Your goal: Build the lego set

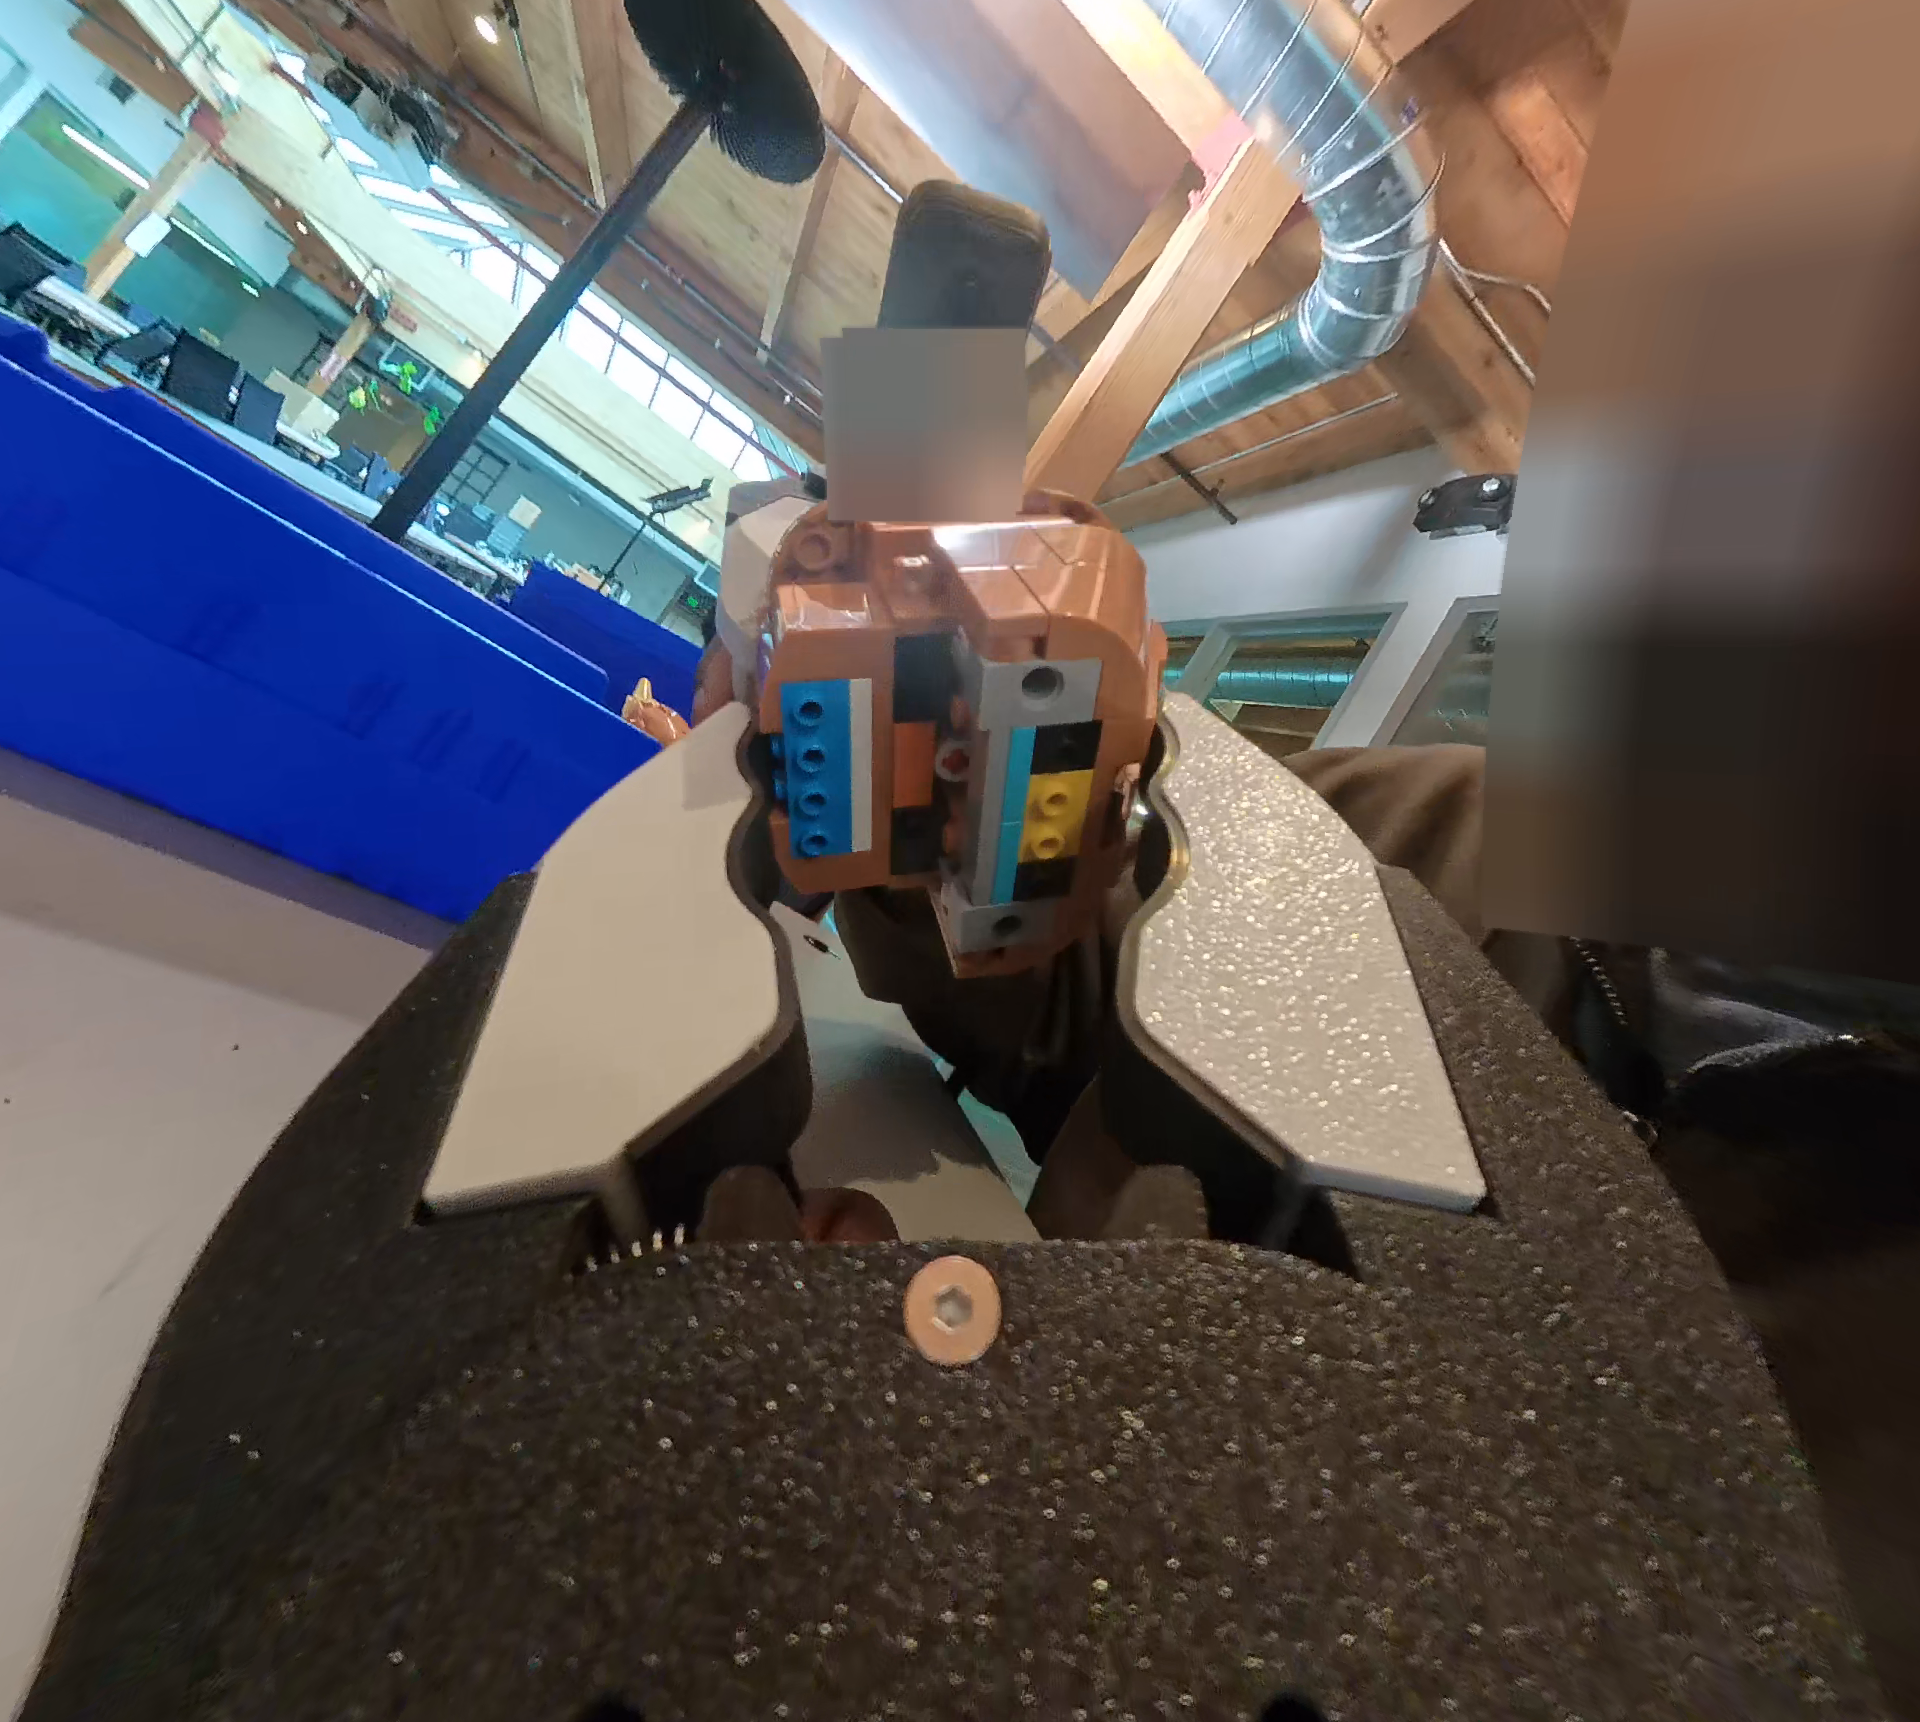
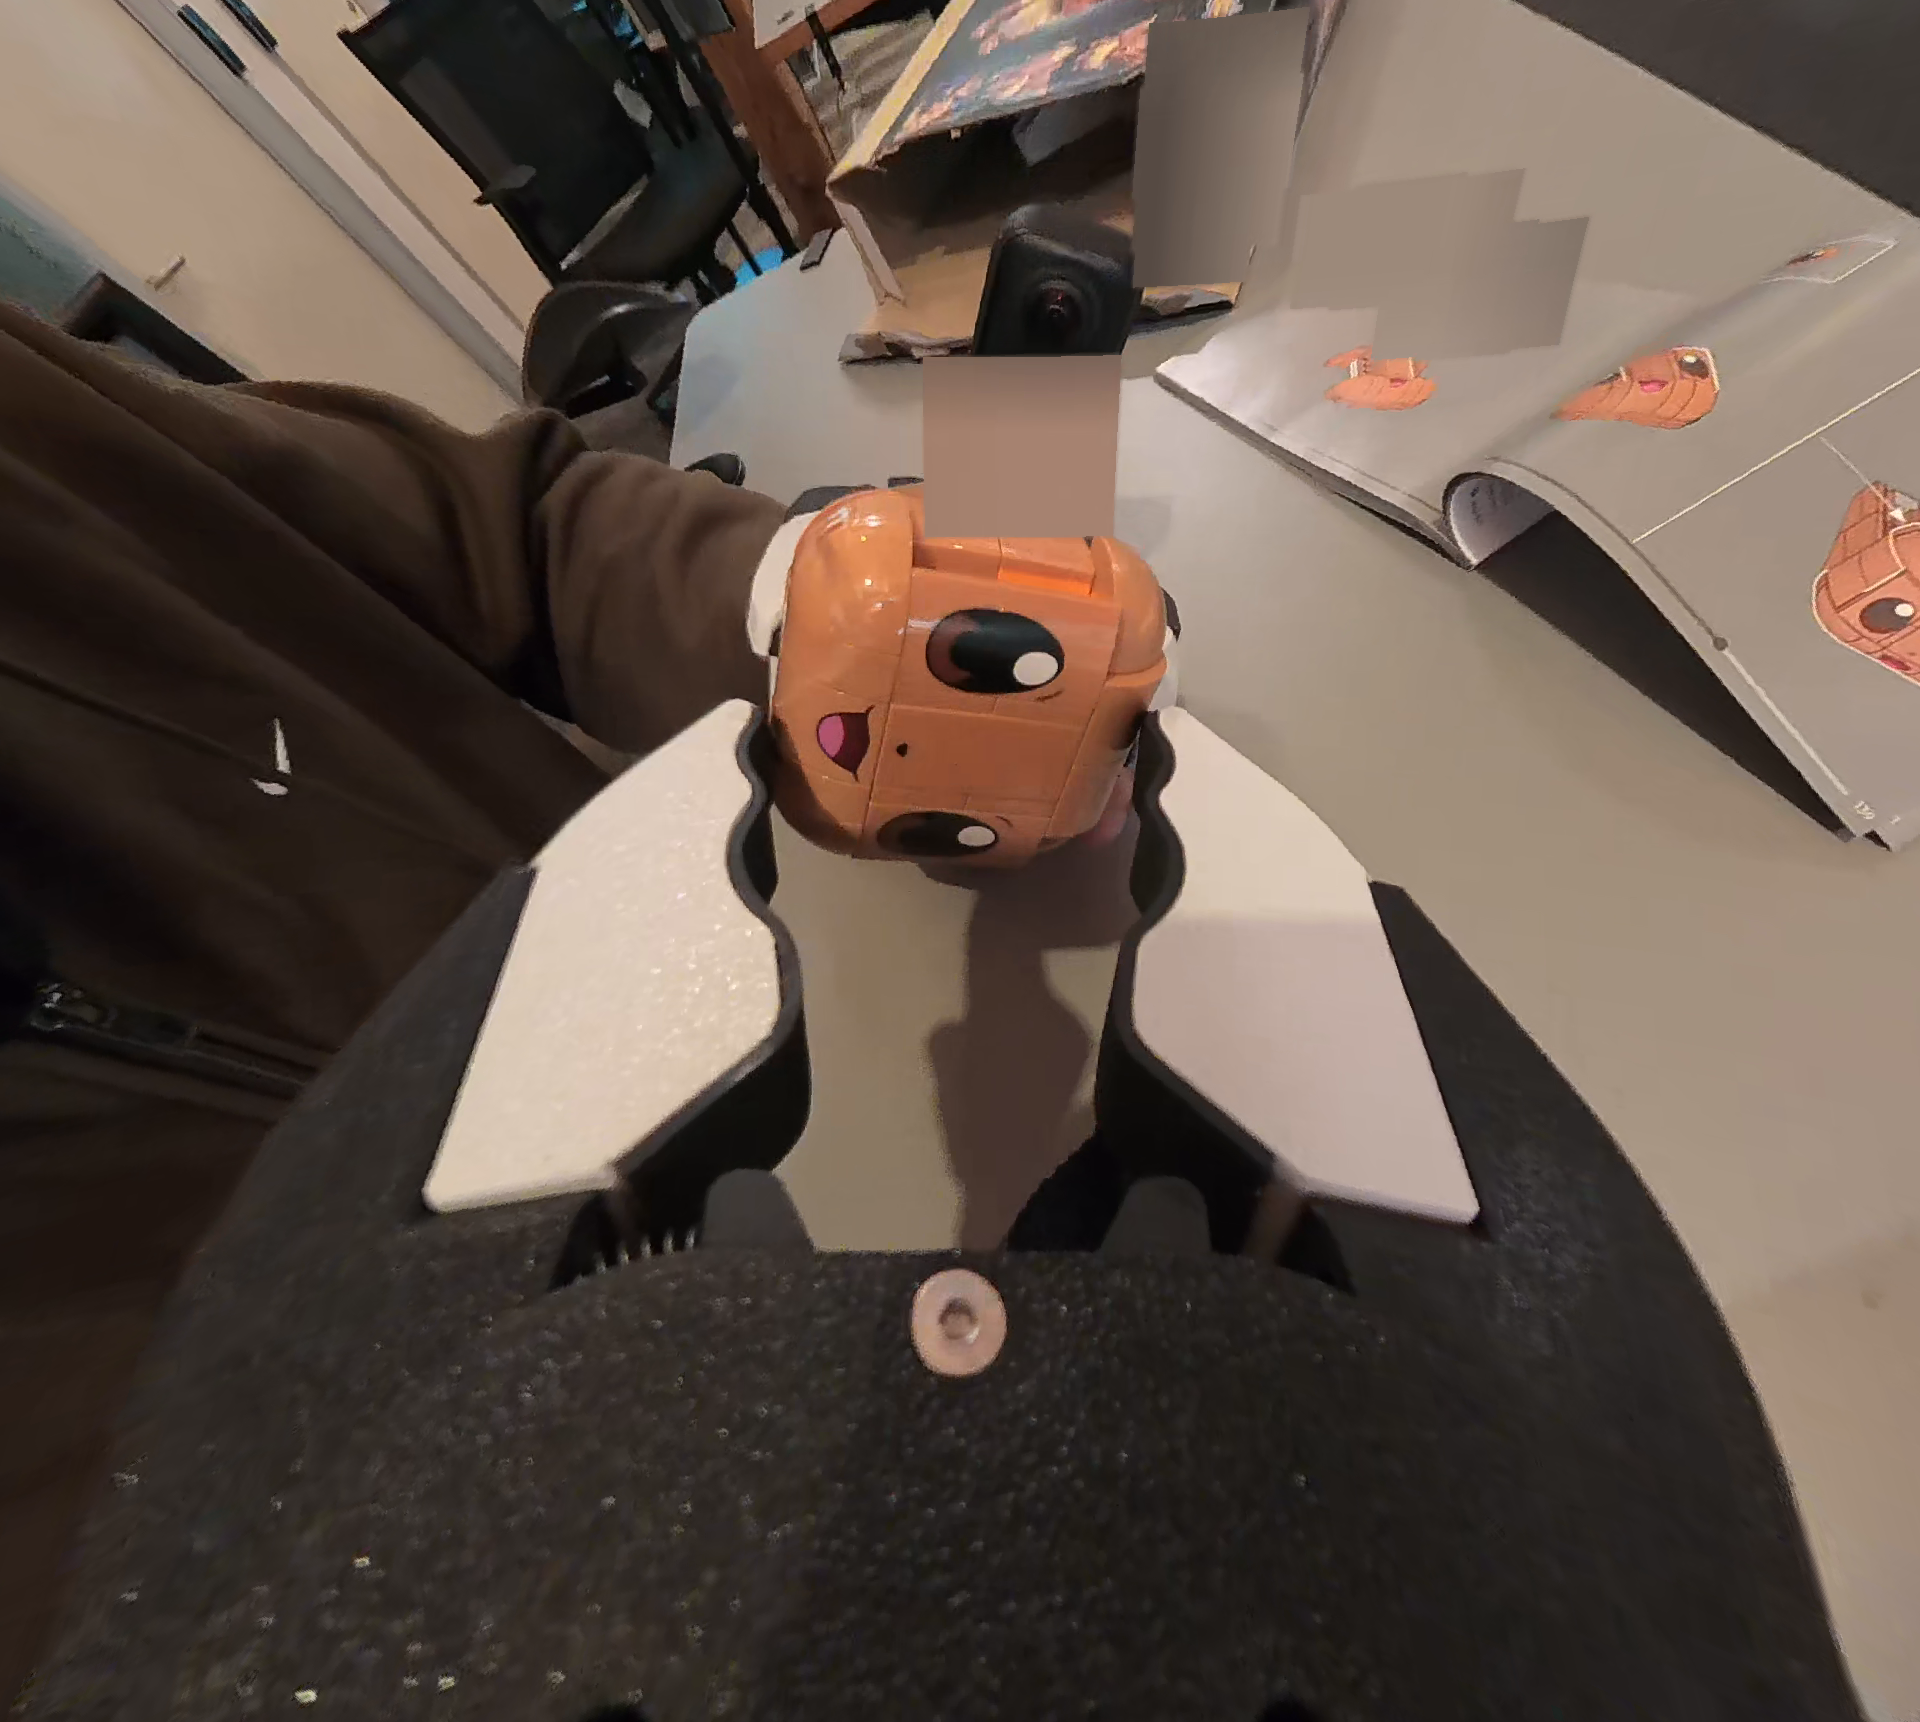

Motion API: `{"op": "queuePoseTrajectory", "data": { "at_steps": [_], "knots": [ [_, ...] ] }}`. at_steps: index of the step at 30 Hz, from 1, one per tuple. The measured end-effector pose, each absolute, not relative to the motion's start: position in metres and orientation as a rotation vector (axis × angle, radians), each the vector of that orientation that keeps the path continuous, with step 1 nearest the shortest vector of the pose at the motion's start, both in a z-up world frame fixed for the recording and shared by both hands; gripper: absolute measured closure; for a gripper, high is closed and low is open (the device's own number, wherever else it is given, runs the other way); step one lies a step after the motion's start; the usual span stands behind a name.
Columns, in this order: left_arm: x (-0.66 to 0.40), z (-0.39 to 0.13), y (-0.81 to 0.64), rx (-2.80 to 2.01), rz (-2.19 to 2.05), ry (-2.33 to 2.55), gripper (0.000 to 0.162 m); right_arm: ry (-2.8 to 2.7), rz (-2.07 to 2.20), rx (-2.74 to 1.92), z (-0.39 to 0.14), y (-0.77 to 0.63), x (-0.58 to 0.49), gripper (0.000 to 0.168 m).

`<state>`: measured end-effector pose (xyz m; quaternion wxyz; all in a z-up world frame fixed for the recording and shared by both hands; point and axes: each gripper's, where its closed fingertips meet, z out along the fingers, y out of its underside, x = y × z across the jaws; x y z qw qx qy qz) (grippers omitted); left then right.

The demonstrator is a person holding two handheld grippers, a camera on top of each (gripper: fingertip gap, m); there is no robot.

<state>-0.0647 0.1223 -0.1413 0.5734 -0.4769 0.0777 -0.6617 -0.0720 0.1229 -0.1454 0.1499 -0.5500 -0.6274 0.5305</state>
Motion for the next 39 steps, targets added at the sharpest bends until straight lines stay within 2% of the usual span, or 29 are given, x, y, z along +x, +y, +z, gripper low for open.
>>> {"op": "queuePoseTrajectory", "data": {
  "at_steps": [17, 28, 35, 39],
  "knots": [
    [-0.086, -0.124, 0.113, -0.951, -1.563, 0.132, 0.094, -1.949, 1.302, -1.779, -0.129, 0.114, -0.094, 0.103],
    [-0.079, -0.120, 0.105, -0.926, -1.611, 0.192, 0.094, -2.055, 1.412, -1.776, -0.121, 0.109, -0.084, 0.104],
    [-0.082, -0.122, 0.109, -0.954, -1.512, 0.181, 0.094, -2.114, 1.190, -1.739, -0.127, 0.111, -0.083, 0.104],
    [-0.083, -0.121, 0.108, -0.944, -1.499, 0.176, 0.095, -2.087, 1.213, -1.743, -0.126, 0.109, -0.086, 0.103]
  ]
}}
